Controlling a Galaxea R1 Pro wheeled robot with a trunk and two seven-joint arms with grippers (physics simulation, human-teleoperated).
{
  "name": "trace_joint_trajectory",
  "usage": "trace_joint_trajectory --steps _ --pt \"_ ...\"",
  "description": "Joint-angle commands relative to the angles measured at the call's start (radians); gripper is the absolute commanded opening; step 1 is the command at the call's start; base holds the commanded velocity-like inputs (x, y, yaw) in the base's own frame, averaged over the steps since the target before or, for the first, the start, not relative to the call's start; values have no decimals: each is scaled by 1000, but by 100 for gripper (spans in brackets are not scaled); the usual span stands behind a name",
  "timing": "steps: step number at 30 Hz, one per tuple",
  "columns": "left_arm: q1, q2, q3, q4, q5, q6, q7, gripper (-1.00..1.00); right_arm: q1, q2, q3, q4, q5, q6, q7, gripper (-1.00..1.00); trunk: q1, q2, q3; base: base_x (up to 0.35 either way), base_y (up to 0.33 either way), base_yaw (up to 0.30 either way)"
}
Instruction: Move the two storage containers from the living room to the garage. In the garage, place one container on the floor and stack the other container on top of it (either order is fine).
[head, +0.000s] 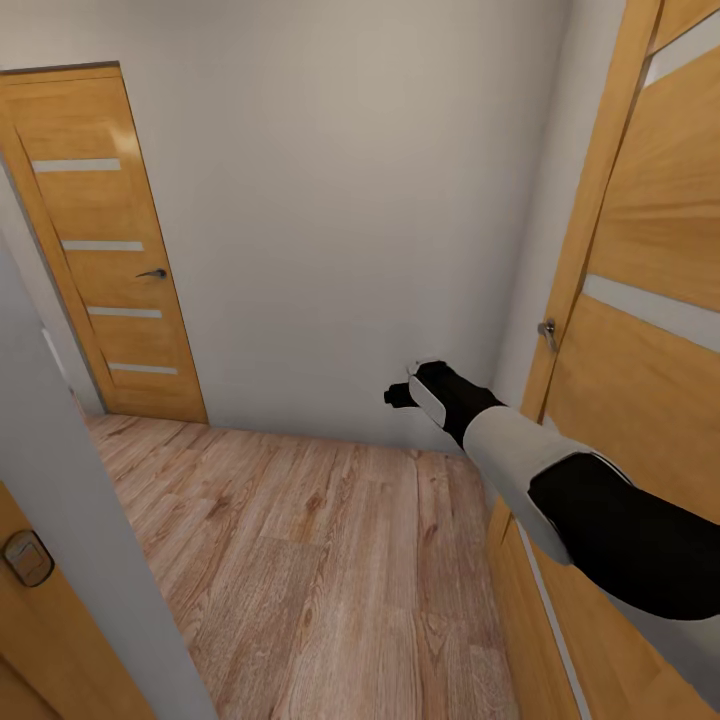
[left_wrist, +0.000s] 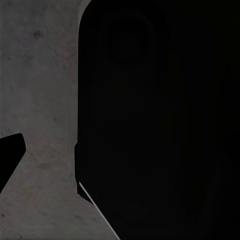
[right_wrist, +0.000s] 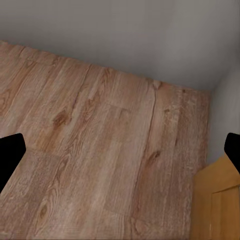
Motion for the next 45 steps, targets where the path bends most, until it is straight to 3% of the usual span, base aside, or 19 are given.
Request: trace_joint_trajectory --steps 1,4,6,10,15,19,24,34,41,45 --pt "0 0 0 0 8 -1 0 100 -2 0 7 -2 -10 -5 -8 100 0 -1 -1 0 0 0" --pt "0 0 0 0 8 -1 0 100 22 0 8 -2 -9 -68 -7 100 0 -1 -1 0 0 0" --pt "0 0 1 0 8 -1 0 100 103 0 9 -2 -3 -111 -6 100 0 -1 -1 0 0 0" --pt "0 0 1 0 9 -1 0 100 201 0 13 -2 2 -129 -5 100 0 -1 -1 0 0 0" --pt "0 0 1 0 9 -1 0 100 251 0 16 -1 4 -135 -5 100 0 -1 -1 0 0 0" --pt "0 0 1 0 9 -1 0 100 326 0 18 0 5 -147 -4 100 0 -1 -1 0 0 0" --pt "0 0 1 0 9 -1 0 100 467 0 21 1 9 -182 -4 100 0 -1 -1 0 0 0" --pt "0 0 1 -1 9 -1 0 100 635 0 22 3 123 -246 -4 100 0 -1 -1 0 0 0" --pt "0 1 1 0 10 -1 0 100 738 0 22 4 143 -254 37 100 0 -1 -1 0 0 0" --pt "0 1 1 0 10 -1 0 100 800 0 22 22 176 -297 55 100 0 -1 -1 0 0 0"
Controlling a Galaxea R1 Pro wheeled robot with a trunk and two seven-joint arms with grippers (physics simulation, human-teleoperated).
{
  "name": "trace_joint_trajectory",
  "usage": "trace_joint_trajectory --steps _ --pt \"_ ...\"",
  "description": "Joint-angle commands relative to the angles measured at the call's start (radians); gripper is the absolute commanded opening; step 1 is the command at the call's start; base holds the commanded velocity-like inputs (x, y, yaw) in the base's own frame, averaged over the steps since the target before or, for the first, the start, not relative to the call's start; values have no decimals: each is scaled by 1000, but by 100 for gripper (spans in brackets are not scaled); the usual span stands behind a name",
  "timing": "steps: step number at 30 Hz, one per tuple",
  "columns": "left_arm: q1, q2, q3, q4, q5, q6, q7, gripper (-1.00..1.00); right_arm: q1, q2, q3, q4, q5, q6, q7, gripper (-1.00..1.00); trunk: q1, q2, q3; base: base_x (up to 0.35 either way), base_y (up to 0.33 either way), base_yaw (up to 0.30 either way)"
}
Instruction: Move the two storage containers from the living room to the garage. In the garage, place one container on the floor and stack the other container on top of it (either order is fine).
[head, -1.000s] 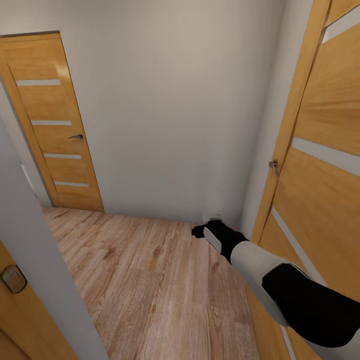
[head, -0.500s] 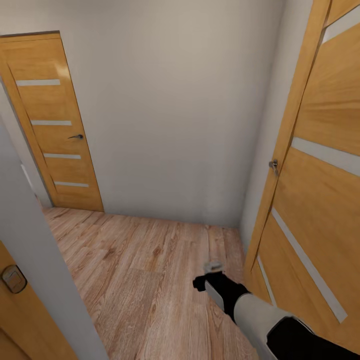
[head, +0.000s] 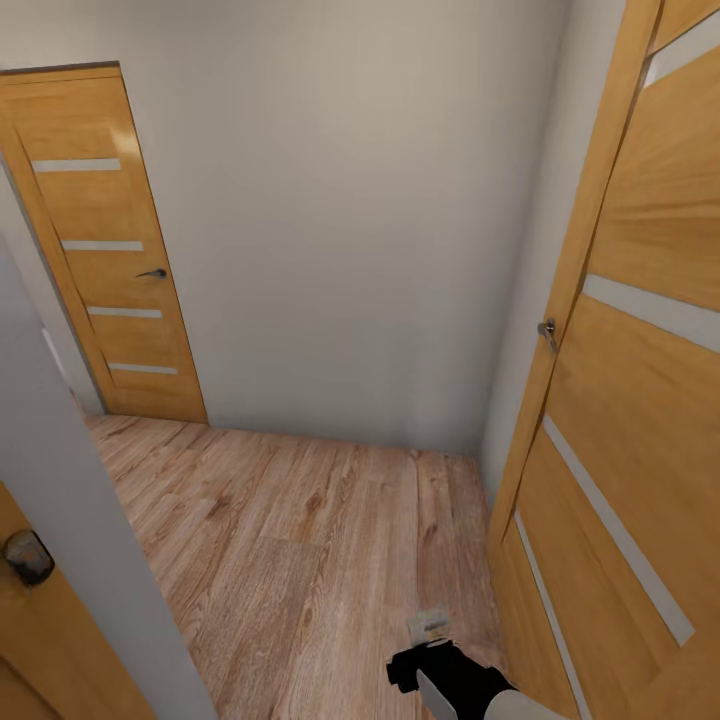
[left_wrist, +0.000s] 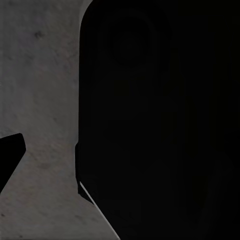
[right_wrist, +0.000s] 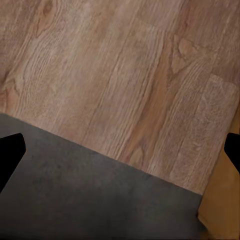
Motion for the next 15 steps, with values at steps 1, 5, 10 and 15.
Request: trace_joint_trajectory --steps 1,5,10,15 --pt "0 0 0 0 8 -1 0 100 9 0 6 26 -2 -11 -2 100 0 -1 -1 0 0 0" --pt "0 0 0 0 8 -1 0 100 24 0 6 169 6 -117 47 100 0 -1 -1 0 0 0" --pt "0 0 0 0 9 -1 0 100 49 0 6 220 6 -189 114 100 0 -1 -1 0 0 0" --pt "0 0 0 0 9 -1 0 100 109 0 7 224 20 -199 120 100 0 -1 -1 0 0 0"
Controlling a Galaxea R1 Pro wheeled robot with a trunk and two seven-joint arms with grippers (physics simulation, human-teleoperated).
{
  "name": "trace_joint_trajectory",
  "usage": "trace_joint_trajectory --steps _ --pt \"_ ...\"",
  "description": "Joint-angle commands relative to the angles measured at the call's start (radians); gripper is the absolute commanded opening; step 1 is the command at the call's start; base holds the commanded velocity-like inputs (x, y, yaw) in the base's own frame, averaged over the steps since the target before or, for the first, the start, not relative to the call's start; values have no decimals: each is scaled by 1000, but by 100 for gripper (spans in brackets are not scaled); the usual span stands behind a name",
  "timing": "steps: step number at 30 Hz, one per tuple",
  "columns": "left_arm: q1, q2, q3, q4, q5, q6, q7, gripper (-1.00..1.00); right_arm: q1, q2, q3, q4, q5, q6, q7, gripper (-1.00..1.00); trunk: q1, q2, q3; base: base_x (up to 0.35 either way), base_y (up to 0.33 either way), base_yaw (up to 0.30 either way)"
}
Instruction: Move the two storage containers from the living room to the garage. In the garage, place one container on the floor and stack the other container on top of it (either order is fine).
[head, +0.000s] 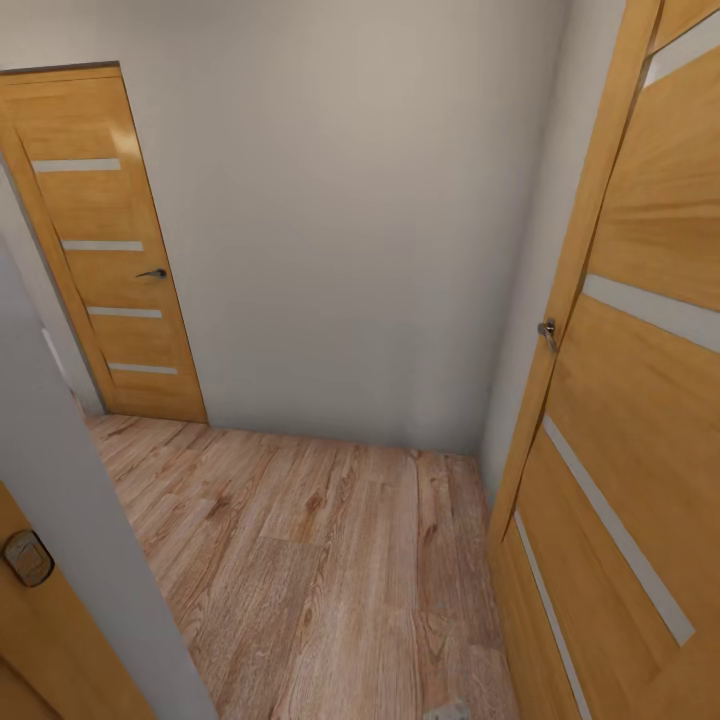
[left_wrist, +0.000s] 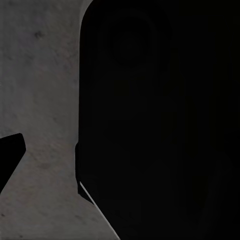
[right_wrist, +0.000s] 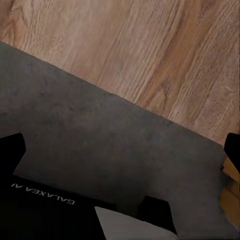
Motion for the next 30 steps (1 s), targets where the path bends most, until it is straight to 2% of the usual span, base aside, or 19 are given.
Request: trace_joint_trajectory --steps 1,2,8,30 --pt "0 0 0 0 8 -1 0 100 7 1 8 2 6 0 -2 100 0 0 -1 0 0 0" --pt "0 0 0 0 8 -1 0 100 17 1 8 2 31 -4 -2 100 0 0 -1 0 0 0" --pt "0 0 0 0 8 0 0 100 27 1 7 2 66 -10 -2 100 0 0 -1 0 0 0" --pt "0 0 0 0 8 -1 0 100 29 1 7 4 70 -10 25 100 0 0 -1 0 0 0"
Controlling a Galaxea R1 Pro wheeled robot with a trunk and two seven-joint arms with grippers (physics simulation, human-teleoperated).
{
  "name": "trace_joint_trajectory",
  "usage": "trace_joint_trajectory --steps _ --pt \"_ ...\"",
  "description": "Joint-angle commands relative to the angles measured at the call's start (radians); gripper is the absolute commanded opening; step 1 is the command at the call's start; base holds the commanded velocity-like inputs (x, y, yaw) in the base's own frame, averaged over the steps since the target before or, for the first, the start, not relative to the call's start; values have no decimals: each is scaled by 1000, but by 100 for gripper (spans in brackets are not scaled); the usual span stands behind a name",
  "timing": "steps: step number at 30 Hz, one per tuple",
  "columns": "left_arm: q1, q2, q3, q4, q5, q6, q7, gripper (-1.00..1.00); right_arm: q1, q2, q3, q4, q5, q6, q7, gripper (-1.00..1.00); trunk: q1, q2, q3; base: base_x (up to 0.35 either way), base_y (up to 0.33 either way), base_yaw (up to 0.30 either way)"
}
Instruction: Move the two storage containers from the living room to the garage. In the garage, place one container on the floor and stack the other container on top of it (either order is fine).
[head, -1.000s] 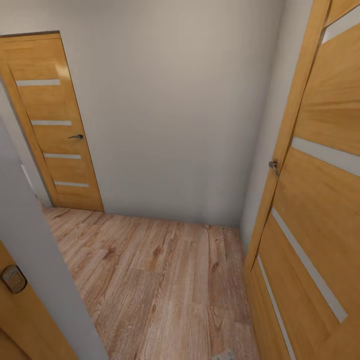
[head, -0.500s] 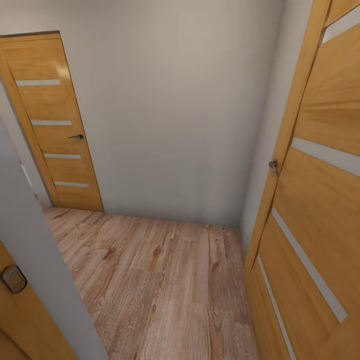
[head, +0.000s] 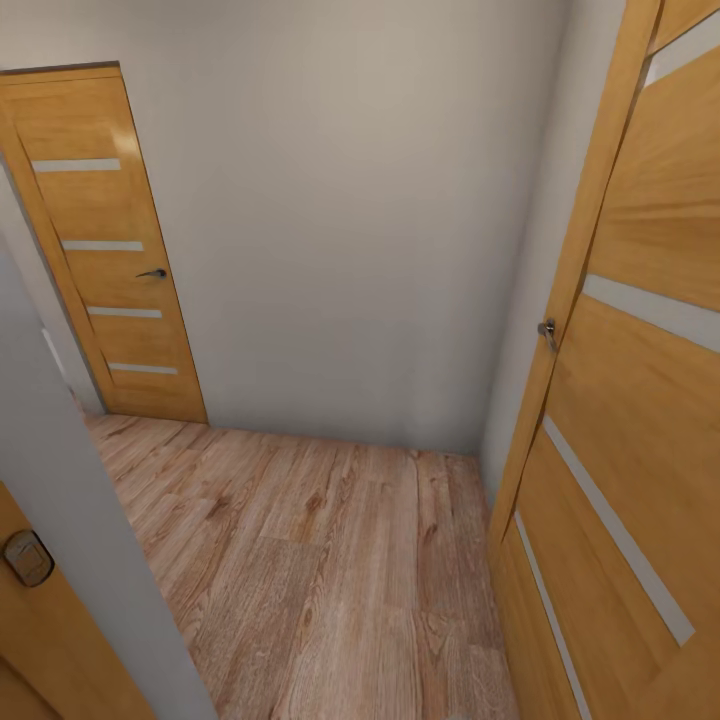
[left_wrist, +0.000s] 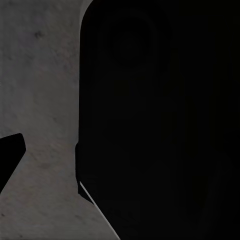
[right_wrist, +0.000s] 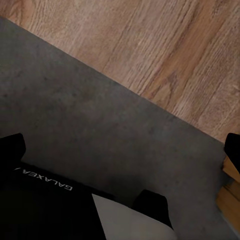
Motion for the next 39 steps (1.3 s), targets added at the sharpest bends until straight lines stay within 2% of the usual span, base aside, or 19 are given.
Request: trace_joint_trajectory --steps 1,12,24,39 --pt "0 0 0 0 8 -1 0 100 -1 1 9 2 -10 1 2 100 0 -1 -1 0 0 0" --pt "0 0 0 0 8 -1 0 100 12 1 9 2 -15 2 6 100 0 -1 -1 0 0 -1" --pt "0 0 0 0 8 -1 0 100 13 1 7 2 -21 3 5 100 0 -1 0 0 0 -232" --pt "0 -1 -1 0 7 0 -2 100 13 1 7 2 -21 3 5 100 0 -1 0 42 0 -17"
